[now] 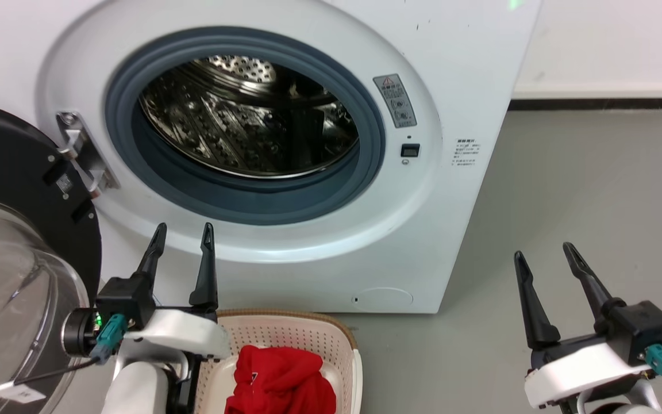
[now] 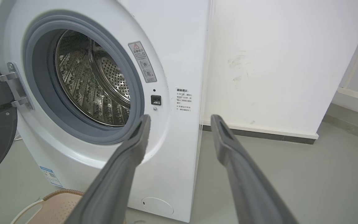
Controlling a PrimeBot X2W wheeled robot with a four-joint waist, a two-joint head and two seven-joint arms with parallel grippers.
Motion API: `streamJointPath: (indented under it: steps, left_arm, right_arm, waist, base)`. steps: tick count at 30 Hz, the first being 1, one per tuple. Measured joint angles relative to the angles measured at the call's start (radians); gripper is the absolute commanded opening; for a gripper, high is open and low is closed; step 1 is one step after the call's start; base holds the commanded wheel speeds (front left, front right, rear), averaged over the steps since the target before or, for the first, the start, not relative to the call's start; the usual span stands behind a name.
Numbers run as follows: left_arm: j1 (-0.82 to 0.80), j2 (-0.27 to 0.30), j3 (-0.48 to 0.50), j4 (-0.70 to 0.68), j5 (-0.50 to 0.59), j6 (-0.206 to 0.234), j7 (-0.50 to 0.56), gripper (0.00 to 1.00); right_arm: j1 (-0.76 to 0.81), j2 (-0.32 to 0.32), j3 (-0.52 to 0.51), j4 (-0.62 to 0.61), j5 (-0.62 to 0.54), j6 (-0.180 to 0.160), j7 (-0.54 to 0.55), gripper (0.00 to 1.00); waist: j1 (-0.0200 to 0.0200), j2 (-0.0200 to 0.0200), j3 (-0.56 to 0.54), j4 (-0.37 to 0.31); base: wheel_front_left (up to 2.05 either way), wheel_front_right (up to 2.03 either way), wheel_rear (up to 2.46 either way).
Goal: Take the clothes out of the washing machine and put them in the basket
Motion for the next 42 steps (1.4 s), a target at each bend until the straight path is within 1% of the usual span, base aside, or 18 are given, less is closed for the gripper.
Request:
streamJointPath:
  steps: [4, 6, 12, 20, 29, 30, 34, 42]
  left_arm:
    - [0.058, 0.007, -0.002, -0.077, 0.021, 0.001, 0.0, 1.0]
    - [0.087, 0.01, -0.008, -0.105, 0.034, 0.009, 0.0, 1.0]
    - [0.156, 0.012, -0.017, -0.151, 0.033, 0.017, 0.038, 1.0]
    - [0.194, 0.011, -0.029, -0.182, 0.019, 0.027, 0.064, 1.0]
    - [0.204, 0.011, -0.033, -0.184, 0.008, 0.036, 0.068, 1.0]
    - [0.205, 0.011, -0.033, -0.182, 0.007, 0.036, 0.067, 0.0]
    - [0.22, 0.007, -0.032, -0.145, -0.012, 0.035, 0.078, 0.0]
    - [0.219, 0.004, -0.009, -0.129, -0.167, 0.026, 0.112, 0.0]
  right_arm:
    - [0.024, 0.0, -0.013, -0.006, -0.005, 0.0, 0.006, 1.0]
    - [0.034, 0.0, -0.015, -0.009, -0.006, 0.0, 0.01, 1.0]
    - [0.056, 0.0, -0.012, -0.011, -0.012, 0.0, 0.018, 1.0]
    - [0.068, 0.0, -0.009, -0.009, -0.012, 0.0, 0.023, 1.0]
    - [0.068, 0.0, -0.006, -0.009, -0.012, 0.0, 0.025, 1.0]
    - [0.069, 0.0, -0.007, -0.006, -0.012, 0.0, 0.025, 0.0]
    - [0.082, 0.0, -0.002, 0.022, 0.004, 0.0, 0.026, 0.0]
    - [0.081, -0.007, -0.004, 0.054, 0.19, 0.0, 0.034, 0.0]
  waist:
    - [0.0, 0.0, -0.034, 0.005]
    - [0.0, 0.0, -0.043, 0.006]
    - [0.0001, 0.0, -0.058, 0.004]
    - [0.0001, 0.0, -0.065, 0.009]
    - [0.0003, 0.0, -0.068, 0.01]
    - [0.0003, 0.0, -0.068, 0.01]
    - [0.0003, 0.0, -0.068, 0.01]
    - [0.0003, 0.0, -0.065, 0.01]
  base:
    - [0.0, 0.0, 0.0]
    - [0.0, 0.0, 0.0]
    - [0.0, 0.0, 0.0]
    - [0.0, 0.0, 0.0]
    - [0.0, 0.0, 0.0]
    - [0.0, 0.0, 0.0]
    - [0.0, 0.0, 0.0]
    - [0.0, 0.0, 0.0]
